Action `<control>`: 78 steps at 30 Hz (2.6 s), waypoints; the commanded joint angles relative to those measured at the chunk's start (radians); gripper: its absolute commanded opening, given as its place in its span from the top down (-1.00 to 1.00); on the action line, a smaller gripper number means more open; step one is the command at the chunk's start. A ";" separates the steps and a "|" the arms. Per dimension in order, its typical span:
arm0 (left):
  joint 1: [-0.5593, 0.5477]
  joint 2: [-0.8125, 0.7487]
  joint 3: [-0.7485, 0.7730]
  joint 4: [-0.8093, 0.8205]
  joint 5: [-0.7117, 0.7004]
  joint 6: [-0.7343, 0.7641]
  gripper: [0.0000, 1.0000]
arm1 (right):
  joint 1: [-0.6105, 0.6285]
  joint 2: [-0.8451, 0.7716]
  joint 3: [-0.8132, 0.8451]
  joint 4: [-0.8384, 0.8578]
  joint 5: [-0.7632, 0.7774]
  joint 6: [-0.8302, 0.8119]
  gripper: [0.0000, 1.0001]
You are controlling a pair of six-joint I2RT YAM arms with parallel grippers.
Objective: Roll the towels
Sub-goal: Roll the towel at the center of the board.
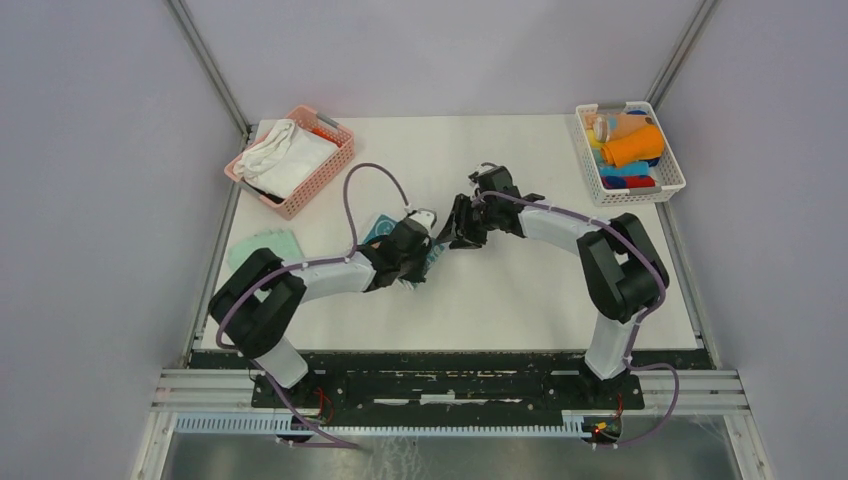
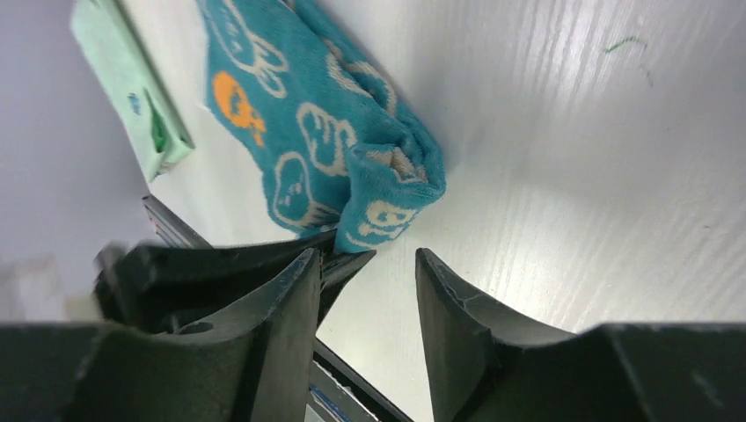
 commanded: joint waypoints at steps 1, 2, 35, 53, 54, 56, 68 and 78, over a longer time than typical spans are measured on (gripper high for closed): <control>0.124 -0.032 -0.126 0.165 0.427 -0.206 0.74 | -0.025 -0.099 -0.070 0.227 -0.044 0.071 -0.08; 0.156 -0.033 -0.155 0.230 0.496 -0.245 0.74 | -0.025 -0.100 -0.077 0.241 -0.054 0.070 -0.11; 0.395 0.121 -0.334 0.633 0.819 -0.692 0.66 | 0.056 0.109 0.017 0.014 0.162 0.113 0.05; 0.300 0.090 -0.299 0.530 0.639 -0.677 0.62 | 0.113 0.181 0.203 -0.274 0.246 0.084 0.04; 0.292 0.088 -0.296 0.524 0.633 -0.674 0.60 | 0.116 0.190 0.217 -0.297 0.256 0.075 0.09; 0.277 0.069 -0.296 0.504 0.609 -0.668 0.53 | 0.122 0.206 0.258 -0.350 0.293 0.045 0.25; 0.009 -0.260 -0.148 0.020 0.001 -0.434 -0.02 | 0.133 0.206 0.326 -0.475 0.387 -0.016 0.89; -0.301 -0.156 0.045 -0.079 -0.484 -0.201 -0.33 | 0.134 0.212 0.354 -0.473 0.358 -0.016 0.89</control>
